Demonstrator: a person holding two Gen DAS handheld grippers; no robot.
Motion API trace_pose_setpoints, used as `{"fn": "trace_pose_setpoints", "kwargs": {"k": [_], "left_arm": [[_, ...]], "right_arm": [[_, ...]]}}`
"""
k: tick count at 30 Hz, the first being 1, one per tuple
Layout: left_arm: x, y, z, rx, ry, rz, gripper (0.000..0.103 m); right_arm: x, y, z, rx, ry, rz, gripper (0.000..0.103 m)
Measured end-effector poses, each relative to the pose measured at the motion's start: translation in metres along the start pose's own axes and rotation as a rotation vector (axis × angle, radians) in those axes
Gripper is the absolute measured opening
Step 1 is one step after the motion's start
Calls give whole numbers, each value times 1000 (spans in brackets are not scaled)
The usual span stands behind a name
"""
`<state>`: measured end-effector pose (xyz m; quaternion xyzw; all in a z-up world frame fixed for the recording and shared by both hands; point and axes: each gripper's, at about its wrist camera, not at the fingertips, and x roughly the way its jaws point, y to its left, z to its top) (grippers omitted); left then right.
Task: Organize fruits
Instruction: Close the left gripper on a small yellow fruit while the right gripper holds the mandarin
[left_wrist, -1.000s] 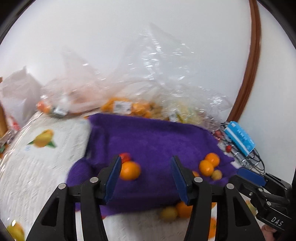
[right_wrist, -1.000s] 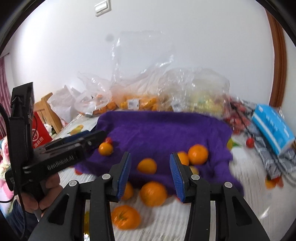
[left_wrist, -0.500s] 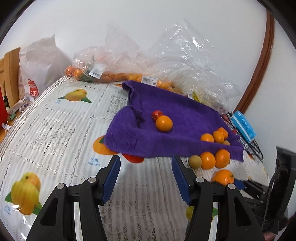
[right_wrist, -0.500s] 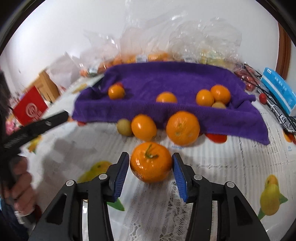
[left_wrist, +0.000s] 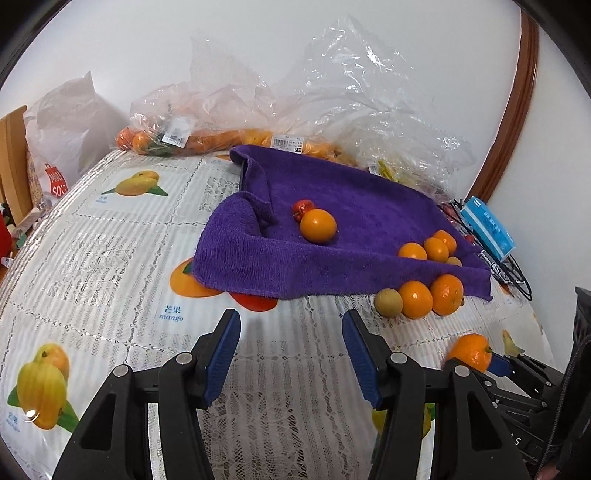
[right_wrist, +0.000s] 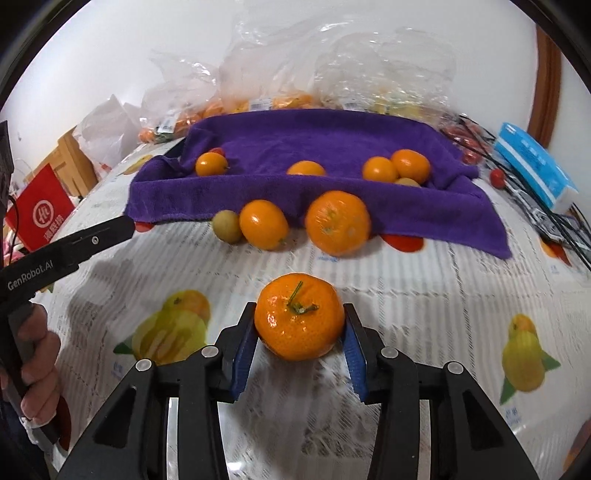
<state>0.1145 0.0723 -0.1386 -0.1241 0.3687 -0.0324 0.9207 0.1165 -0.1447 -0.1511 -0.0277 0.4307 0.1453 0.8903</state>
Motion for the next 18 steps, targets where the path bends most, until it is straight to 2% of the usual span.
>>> {"fn": "trace_pose_setpoints", "kwargs": {"k": [5, 7, 10, 15, 18], "left_arm": [[1, 1, 0, -9, 7, -18, 48], [3, -2, -1, 7, 22, -46, 39], [2, -9, -2, 38, 26, -61, 38], [0, -15, -4, 54, 31, -80, 38], [1, -23, -6, 73, 45, -72, 38]], "right_arm": [[-3, -9, -5, 43, -6, 9, 44], [-6, -13, -7, 64, -15, -1, 44], [-12, -22, -9, 103, -41, -3, 44], [-13, -45, -12, 159, -30, -10, 44], [-22, -53, -13, 120, -67, -86, 44]]}}
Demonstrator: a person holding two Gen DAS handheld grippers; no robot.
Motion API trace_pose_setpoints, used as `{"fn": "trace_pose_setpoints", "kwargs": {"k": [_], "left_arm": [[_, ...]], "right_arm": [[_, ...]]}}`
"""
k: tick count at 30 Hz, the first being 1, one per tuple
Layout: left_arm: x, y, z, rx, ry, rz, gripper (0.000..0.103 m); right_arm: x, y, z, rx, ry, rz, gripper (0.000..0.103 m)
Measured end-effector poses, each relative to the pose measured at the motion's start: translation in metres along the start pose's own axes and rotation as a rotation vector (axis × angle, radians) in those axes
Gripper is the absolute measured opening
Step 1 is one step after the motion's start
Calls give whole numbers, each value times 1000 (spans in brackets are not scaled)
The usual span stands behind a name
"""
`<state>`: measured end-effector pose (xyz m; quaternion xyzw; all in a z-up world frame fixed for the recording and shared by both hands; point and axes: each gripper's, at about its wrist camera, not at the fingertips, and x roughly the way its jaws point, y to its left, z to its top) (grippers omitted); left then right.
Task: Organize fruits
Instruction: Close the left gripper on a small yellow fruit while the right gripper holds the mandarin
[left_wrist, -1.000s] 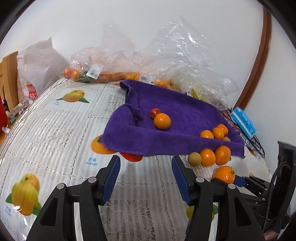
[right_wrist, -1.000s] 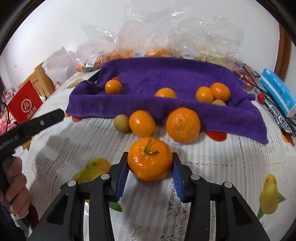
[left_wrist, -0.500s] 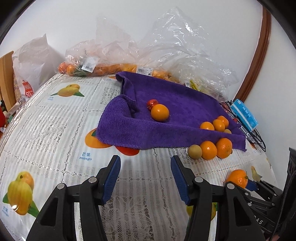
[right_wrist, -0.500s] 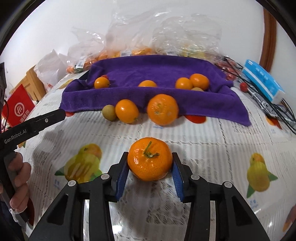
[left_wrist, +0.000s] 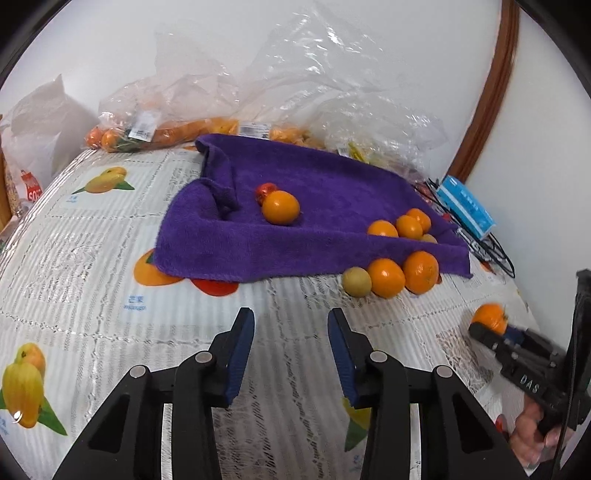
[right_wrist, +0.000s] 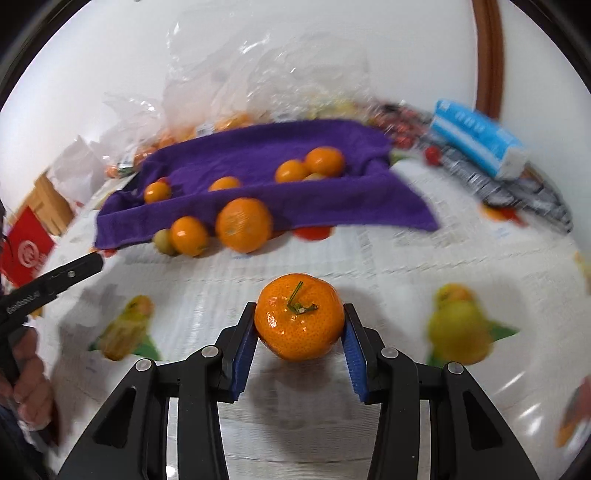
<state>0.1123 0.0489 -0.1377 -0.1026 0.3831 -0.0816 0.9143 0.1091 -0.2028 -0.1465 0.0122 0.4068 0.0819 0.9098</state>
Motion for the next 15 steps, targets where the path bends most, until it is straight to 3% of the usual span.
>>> {"fn": "trace_pose_setpoints", "kwargs": {"k": [5, 15], "left_arm": [[9, -17, 5, -25, 17, -18, 38], [42, -44, 19, -68, 31, 23, 32]], "right_arm": [[-5, -10, 1, -63, -38, -64, 44], [1, -19, -2, -37, 9, 16, 44]]}}
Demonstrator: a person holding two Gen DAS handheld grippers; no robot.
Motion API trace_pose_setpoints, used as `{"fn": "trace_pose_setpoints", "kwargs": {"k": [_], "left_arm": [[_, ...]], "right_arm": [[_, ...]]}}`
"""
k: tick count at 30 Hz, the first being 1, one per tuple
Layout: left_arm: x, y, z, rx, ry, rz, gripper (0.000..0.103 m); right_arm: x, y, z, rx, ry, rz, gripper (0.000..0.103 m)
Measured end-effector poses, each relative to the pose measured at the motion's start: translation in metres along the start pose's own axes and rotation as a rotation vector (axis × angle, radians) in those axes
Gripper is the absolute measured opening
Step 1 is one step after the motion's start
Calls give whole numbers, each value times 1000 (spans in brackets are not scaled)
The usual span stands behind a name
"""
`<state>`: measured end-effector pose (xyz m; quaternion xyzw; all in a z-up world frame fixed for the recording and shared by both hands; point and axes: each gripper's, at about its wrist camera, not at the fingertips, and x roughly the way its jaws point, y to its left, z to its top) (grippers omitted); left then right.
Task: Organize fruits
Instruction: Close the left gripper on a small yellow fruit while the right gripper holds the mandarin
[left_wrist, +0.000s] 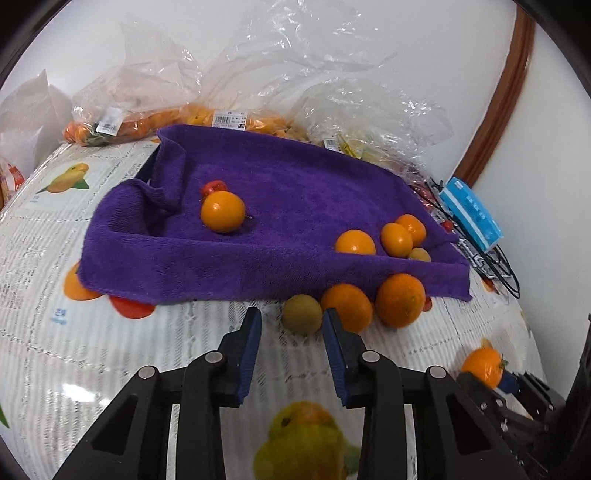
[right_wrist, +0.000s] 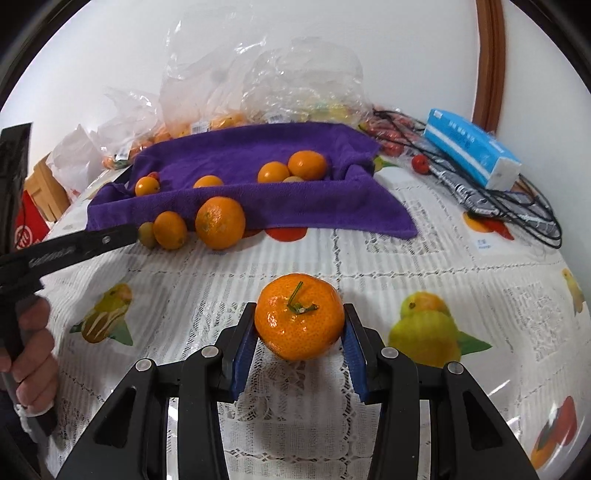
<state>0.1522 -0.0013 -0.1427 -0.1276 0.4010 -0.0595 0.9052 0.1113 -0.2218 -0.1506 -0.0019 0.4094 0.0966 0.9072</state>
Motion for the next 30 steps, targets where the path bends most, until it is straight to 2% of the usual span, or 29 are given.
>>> {"fn": "trace_pose_setpoints", "kwargs": {"k": [5, 6, 11, 15, 23, 30], "left_arm": [[7, -5, 3, -2, -1, 20, 26], [8, -6, 3, 2, 2, 19, 21], [10, -13, 3, 33, 7, 57, 21], [19, -16, 5, 40, 41, 89, 21], [24, -22, 8, 46, 42, 98, 25], [29, -22, 12, 35, 36, 117, 24]], "right_arm": [[8, -6, -1, 40, 38, 28, 44], [7, -6, -1, 43, 38, 30, 44], [8, -5, -1, 41, 37, 45, 44], [7, -5, -1, 42, 36, 46, 44], [9, -7, -2, 62, 35, 69, 44], [9, -9, -1, 76, 33, 83, 44]]}}
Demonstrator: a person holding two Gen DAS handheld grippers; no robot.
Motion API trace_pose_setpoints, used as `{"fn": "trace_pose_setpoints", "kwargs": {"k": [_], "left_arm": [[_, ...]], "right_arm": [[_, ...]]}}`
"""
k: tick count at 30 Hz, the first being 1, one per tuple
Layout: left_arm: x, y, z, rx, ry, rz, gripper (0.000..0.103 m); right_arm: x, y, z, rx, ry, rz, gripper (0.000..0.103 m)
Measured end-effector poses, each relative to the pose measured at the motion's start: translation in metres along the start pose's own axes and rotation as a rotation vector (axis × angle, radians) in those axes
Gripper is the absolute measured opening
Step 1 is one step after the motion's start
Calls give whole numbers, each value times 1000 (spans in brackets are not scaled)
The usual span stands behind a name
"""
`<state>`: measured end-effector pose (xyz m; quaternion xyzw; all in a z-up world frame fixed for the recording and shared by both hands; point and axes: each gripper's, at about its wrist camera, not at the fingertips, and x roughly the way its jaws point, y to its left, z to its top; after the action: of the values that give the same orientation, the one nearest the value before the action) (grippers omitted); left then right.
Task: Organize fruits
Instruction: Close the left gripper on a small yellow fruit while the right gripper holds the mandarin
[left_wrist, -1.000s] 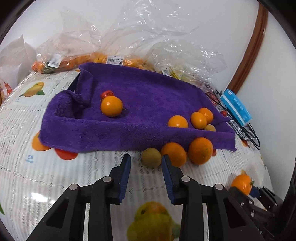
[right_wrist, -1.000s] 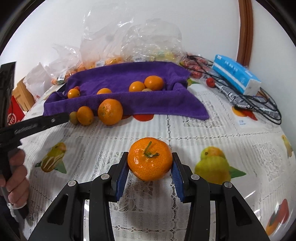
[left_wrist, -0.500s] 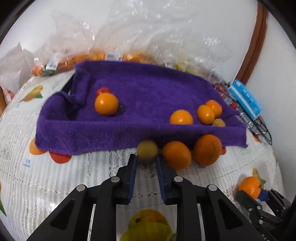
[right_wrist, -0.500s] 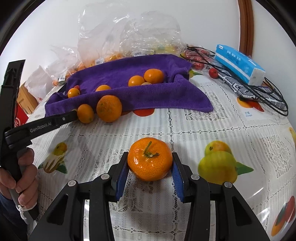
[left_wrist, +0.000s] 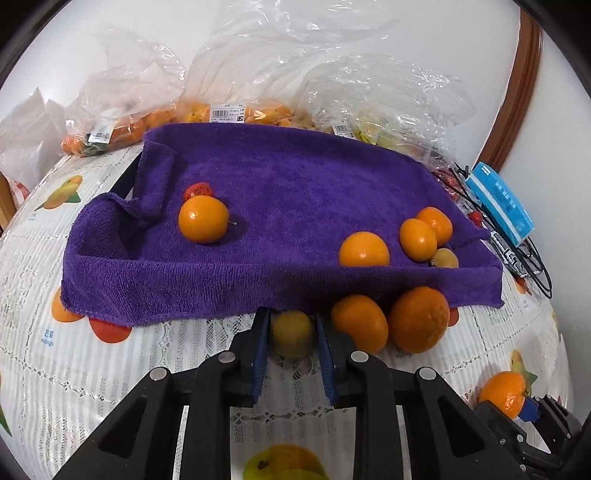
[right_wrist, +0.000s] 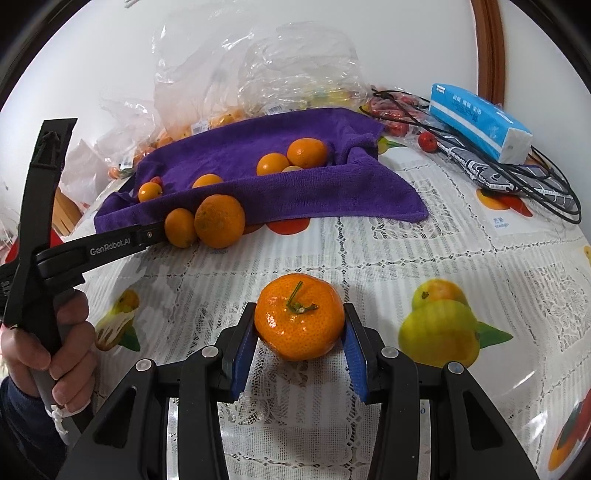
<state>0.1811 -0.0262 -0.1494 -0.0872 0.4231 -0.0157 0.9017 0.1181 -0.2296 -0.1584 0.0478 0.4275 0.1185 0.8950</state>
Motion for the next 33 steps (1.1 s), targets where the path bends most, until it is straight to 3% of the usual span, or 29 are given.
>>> {"fn": "trace_pose_setpoints", "kwargs": {"k": [19, 25, 29, 33], "left_arm": [[-4, 7, -4, -33, 0, -40, 24], [-4, 7, -4, -37, -1, -47, 24], [-7, 13, -5, -54, -11, -107, 23], [-16, 19, -7, -77, -59, -170, 23]], "right_arm": [[1, 5, 0, -35, 9, -37, 46], [0, 0, 1, -6, 4, 0, 46], [1, 3, 1, -34, 7, -33, 46], [0, -1, 1, -8, 0, -6, 45]]}}
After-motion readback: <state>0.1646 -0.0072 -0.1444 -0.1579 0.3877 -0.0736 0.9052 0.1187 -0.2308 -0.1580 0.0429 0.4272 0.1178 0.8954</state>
